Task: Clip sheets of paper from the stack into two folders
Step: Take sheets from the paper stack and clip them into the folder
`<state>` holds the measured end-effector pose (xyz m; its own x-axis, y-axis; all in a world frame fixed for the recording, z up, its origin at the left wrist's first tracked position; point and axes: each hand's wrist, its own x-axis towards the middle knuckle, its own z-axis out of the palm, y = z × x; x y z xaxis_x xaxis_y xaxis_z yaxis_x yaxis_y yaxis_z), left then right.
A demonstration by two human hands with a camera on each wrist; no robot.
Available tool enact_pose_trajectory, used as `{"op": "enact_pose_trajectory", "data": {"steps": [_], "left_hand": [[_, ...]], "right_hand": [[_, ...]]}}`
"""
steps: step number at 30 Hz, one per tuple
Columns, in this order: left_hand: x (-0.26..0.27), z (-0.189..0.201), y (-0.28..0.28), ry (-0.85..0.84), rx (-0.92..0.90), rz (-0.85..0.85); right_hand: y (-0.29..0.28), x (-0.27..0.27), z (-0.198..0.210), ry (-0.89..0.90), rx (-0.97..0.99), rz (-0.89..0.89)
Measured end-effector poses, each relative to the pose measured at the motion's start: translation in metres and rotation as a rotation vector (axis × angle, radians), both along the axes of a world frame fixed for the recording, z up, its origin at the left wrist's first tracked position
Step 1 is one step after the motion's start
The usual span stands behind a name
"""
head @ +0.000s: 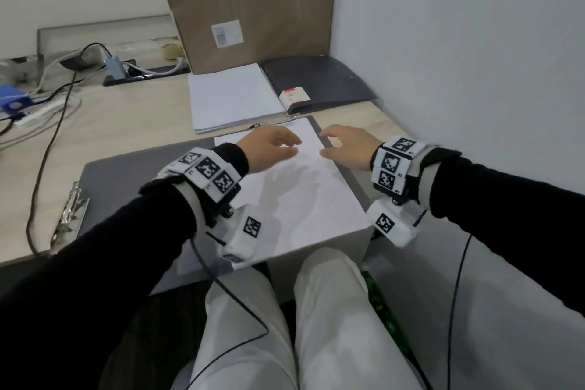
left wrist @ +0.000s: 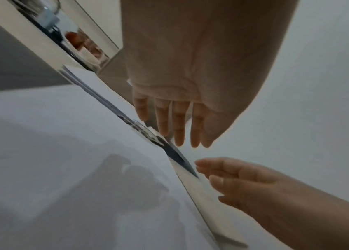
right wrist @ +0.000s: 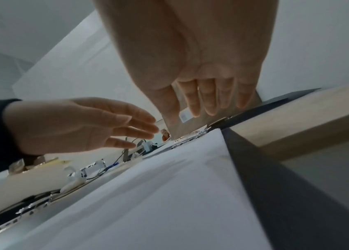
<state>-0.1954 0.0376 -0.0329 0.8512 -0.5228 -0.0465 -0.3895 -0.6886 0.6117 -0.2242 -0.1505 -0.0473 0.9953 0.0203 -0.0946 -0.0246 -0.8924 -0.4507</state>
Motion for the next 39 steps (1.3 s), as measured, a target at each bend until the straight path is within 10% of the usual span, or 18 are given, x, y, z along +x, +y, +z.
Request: {"op": "enact_pose_trajectory", "data": {"steps": [7,25,39], "left_hand": [[0.065,0.003,0.013,0.041,-0.013,0.159],[0.152,-0.026,-0.054,0.066,0.241,-0.045],[0.161,-0.015,0.001,0.007,-0.270,0.360]], "right_hand": [[0.030,0.046,-0.009,0.200,-0.208,0.225],[0.028,0.076,-0.048,0.314,-0.381,0.380],[0.027,0.076,-0.043,0.369,-0.368,0.374]]}}
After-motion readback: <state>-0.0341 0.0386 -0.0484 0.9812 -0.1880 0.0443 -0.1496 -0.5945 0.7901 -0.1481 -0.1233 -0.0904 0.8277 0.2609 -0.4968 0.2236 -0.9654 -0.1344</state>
